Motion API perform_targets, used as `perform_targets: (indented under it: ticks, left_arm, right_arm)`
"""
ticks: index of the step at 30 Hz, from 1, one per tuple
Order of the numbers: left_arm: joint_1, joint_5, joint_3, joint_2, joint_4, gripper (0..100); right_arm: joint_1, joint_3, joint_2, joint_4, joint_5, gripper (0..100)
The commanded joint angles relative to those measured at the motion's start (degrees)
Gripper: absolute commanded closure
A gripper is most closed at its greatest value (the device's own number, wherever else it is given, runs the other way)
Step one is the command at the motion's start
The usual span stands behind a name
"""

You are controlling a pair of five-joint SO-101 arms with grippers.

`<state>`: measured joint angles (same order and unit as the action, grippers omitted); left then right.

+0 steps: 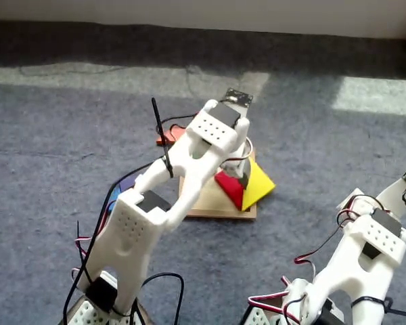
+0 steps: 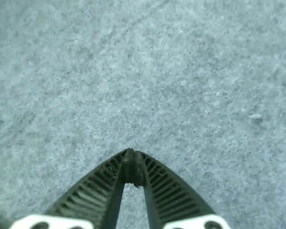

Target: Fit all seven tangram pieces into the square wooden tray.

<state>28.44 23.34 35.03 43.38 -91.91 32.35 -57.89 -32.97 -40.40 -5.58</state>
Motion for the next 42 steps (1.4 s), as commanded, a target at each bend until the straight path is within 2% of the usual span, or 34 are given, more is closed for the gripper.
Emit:
perform_targets:
  ticks: [1,9,14,17,20,23,28,34,38,42]
  left_arm:
    - [-1.01,0.18,2.15,-5.23,-2.46,68]
    - [-1.98,0.18,1.98,-13.41,-6.24,68]
    - [-6.81,0.18,1.10,-19.56,-8.53,68]
    - [-10.15,-0.09,-3.30,-24.40,-8.44,68]
    - [-12.26,-3.43,-9.27,-30.55,-8.44,68]
    - [-14.73,-5.45,-15.69,-38.37,-7.82,72]
    - [-20.97,-8.35,-30.11,-53.23,-1.49,74]
    - [-29.76,-8.53,-53.14,-70.55,9.32,74]
    - [-35.56,-12.31,-68.44,-80.92,17.05,74]
    - [-41.27,-12.75,-81.27,-89.36,23.82,74]
  right_arm:
    - [-0.92,0.22,-1.80,1.19,0.00,98.8]
    - [-2.86,0.22,-1.80,1.19,0.18,98.8]
    - [-11.03,0.66,-1.80,-2.42,7.03,98.8]
    - [-17.01,3.74,-1.80,-7.52,7.74,98.8]
    - [-21.85,7.52,-1.80,-12.00,7.74,98.8]
    - [-25.36,11.82,-1.80,-14.81,7.74,98.8]
    - [-30.11,17.63,0.57,-15.78,7.74,98.8]
    - [-35.56,27.21,14.81,-15.78,12.13,98.8]
    - [-36.53,35.47,25.19,-15.78,12.84,98.8]
    - [-36.53,43.91,35.21,-15.78,12.84,98.8]
